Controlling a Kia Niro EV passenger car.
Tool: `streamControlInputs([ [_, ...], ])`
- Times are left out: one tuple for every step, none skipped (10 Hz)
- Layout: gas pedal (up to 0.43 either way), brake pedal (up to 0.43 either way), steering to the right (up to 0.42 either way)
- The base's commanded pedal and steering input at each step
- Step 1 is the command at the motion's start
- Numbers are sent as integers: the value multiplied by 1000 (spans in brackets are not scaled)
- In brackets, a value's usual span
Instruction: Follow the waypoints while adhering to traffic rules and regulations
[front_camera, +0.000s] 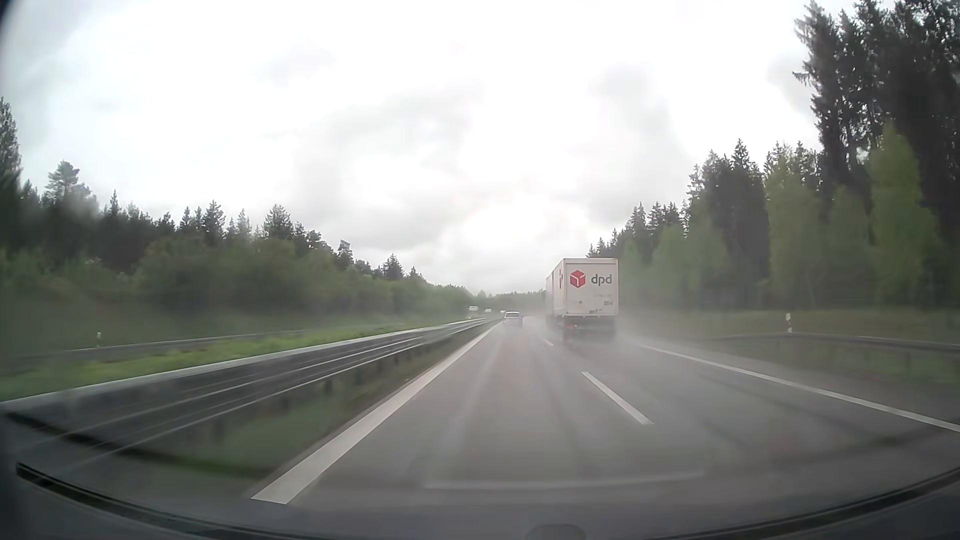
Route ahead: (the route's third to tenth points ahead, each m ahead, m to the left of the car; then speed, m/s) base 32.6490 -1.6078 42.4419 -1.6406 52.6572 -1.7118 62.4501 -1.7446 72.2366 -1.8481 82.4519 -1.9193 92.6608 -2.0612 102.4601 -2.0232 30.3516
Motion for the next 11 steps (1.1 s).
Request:
streamControlInputs([
  [260, 0, -1],
  [260, 0, -1],
  [260, 0, -1],
  [260, 0, -1],
  [260, 0, -1],
  [260, 0, -1],
  [260, 0, 0],
  [260, 0, -1],
  [260, 0, -1],
  [260, 0, 0],
  [260, 0, 0],
])
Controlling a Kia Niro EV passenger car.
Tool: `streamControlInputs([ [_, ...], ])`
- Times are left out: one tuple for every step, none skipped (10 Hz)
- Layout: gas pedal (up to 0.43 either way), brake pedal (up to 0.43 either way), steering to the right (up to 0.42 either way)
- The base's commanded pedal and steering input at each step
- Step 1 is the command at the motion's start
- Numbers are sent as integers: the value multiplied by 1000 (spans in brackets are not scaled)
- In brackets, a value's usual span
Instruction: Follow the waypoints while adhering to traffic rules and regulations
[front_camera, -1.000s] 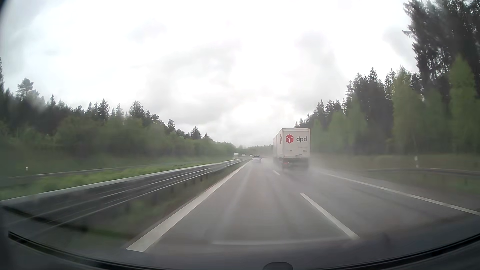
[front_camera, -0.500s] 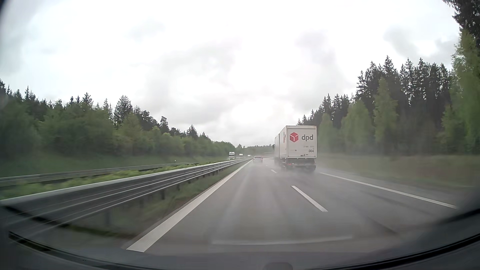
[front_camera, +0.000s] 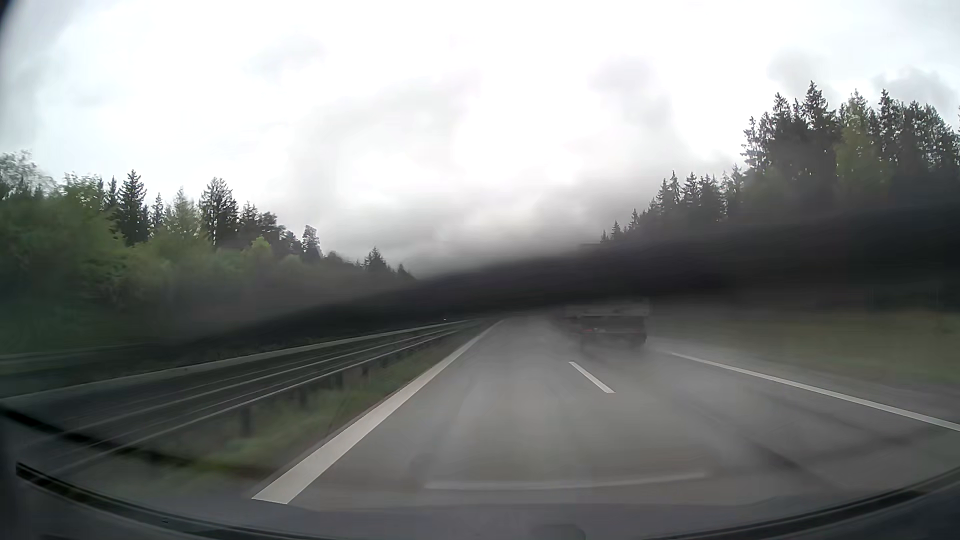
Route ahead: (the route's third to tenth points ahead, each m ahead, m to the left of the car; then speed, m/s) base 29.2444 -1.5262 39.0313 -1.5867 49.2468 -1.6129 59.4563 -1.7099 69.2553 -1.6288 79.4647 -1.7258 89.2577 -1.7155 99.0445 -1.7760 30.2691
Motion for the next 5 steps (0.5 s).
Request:
streamControlInputs([
  [260, 0, 0],
  [260, 0, -1],
  [260, 0, -1],
  [260, 0, -1],
  [260, 0, -1],
])
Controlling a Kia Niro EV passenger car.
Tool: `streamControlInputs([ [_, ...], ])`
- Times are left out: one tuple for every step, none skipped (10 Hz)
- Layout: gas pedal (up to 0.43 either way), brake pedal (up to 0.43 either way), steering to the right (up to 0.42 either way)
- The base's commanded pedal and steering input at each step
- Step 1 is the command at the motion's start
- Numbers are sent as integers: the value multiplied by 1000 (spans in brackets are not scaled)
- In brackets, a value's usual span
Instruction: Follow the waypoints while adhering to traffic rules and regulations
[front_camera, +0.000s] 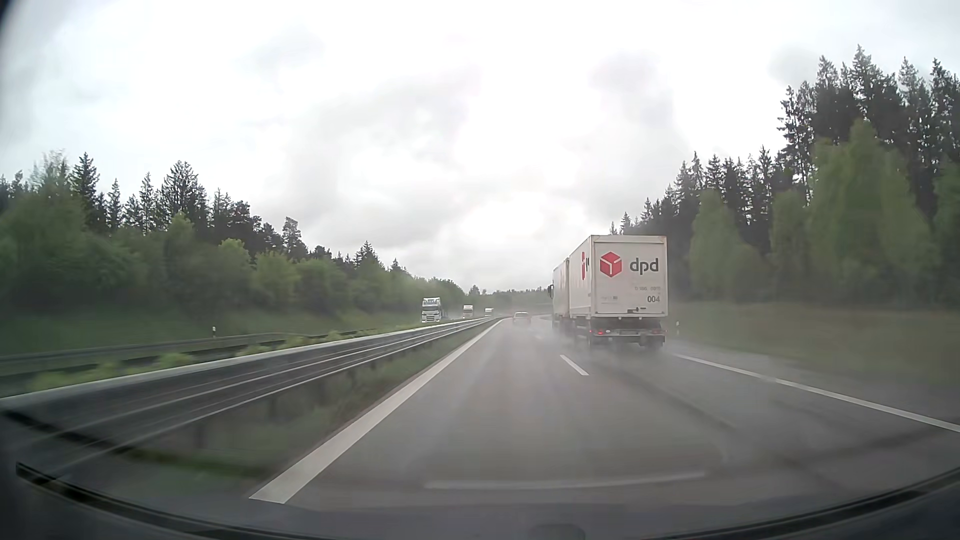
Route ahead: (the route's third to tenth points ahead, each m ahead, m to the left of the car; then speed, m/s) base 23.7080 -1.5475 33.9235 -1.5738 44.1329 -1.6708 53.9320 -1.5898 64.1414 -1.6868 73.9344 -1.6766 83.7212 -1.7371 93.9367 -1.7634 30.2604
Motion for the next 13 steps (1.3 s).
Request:
streamControlInputs([
  [260, 0, -1],
  [260, 0, -1],
  [260, 0, -1],
  [260, 0, -1],
  [260, 0, -1],
  [260, 0, -1],
  [260, 0, -2],
  [260, 0, -2],
  [260, 0, -3],
  [260, 0, -3],
  [260, 0, -3],
  [260, 0, -3],
  [260, 0, -2],
])
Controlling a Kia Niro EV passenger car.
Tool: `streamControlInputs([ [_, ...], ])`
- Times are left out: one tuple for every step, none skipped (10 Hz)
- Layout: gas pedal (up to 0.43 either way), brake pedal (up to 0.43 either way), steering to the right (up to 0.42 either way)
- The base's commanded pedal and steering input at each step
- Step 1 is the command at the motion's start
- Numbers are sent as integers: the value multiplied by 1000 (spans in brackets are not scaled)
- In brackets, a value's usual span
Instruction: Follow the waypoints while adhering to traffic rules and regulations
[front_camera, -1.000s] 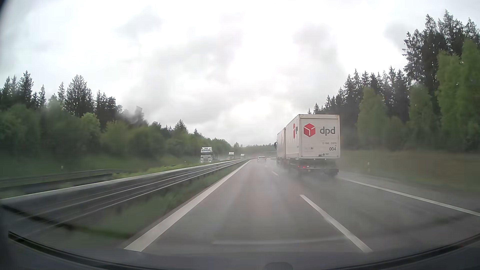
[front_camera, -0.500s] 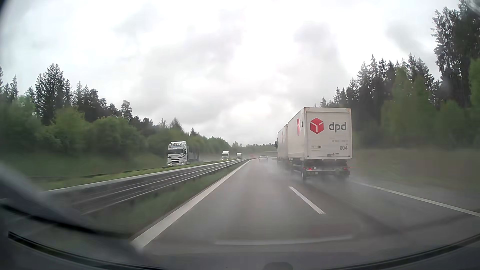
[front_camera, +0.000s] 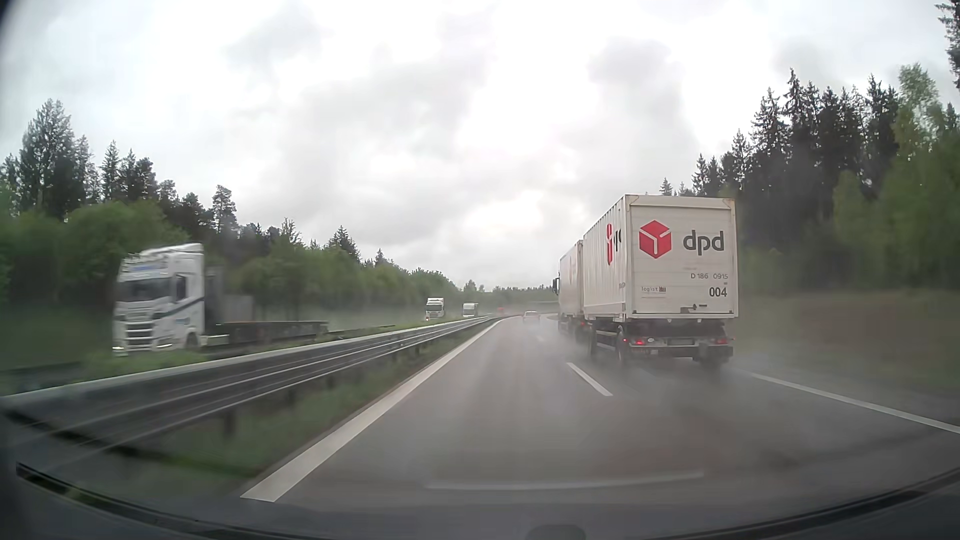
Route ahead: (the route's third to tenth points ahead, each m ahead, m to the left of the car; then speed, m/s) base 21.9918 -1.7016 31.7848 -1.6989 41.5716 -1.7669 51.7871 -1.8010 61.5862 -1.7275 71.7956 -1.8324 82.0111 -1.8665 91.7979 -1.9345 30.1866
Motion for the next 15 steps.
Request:
streamControlInputs([
  [260, 0, -3],
  [260, 0, -2],
  [260, 0, -3],
  [260, 0, -2],
  [260, 0, -2],
  [260, 0, -2],
  [240, 0, -2],
  [240, 0, -2],
  [240, 0, -2],
  [240, 0, -2],
  [240, 0, -2],
  [240, 0, -2],
  [240, 0, -2],
  [248, 0, -1],
  [248, 0, 0],
])
